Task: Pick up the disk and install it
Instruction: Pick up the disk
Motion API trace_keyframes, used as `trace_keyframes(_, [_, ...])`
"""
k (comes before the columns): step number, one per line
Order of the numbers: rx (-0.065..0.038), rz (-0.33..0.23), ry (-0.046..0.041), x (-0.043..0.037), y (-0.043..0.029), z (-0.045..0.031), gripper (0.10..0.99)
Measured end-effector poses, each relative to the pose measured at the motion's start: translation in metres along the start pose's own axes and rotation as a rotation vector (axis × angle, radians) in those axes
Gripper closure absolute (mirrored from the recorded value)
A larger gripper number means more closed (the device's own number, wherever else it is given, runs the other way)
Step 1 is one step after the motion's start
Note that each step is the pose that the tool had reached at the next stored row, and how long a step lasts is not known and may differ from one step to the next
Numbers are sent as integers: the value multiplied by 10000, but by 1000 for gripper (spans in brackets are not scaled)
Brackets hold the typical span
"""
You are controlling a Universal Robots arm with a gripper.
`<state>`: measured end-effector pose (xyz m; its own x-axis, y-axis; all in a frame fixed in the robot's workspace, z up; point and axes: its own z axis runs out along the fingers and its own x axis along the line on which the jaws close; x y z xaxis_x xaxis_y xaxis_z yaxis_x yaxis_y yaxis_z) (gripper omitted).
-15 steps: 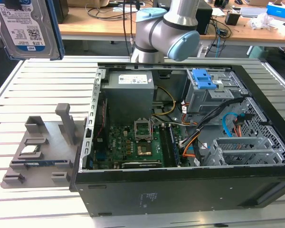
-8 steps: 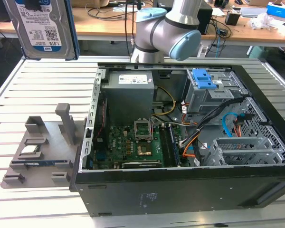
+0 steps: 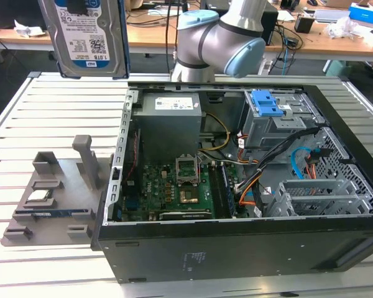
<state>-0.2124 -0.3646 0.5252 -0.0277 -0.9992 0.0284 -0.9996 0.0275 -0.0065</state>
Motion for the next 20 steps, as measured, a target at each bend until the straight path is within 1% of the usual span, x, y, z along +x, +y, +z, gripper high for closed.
trace_keyframes(4, [1,-1,6,-6,-139,1,733])
trace_keyframes(5, [1,1,9,-8,-190,1,733])
trace_keyframes(7, [1,1,11,-11,-265,2,733])
trace_keyframes(9, [0,0,12,-16,-401,2,733])
trace_keyframes(13, [1,0,13,-21,-539,3,733])
trace_keyframes(15, [1,-1,13,-24,-647,4,733])
trace_keyframes(16, [0,1,14,-27,-736,4,733])
trace_keyframes(17, [1,-1,14,-29,-803,4,733])
trace_keyframes(18, [1,1,15,-31,-848,5,733])
trace_keyframes(20, [1,1,15,-33,-906,5,733])
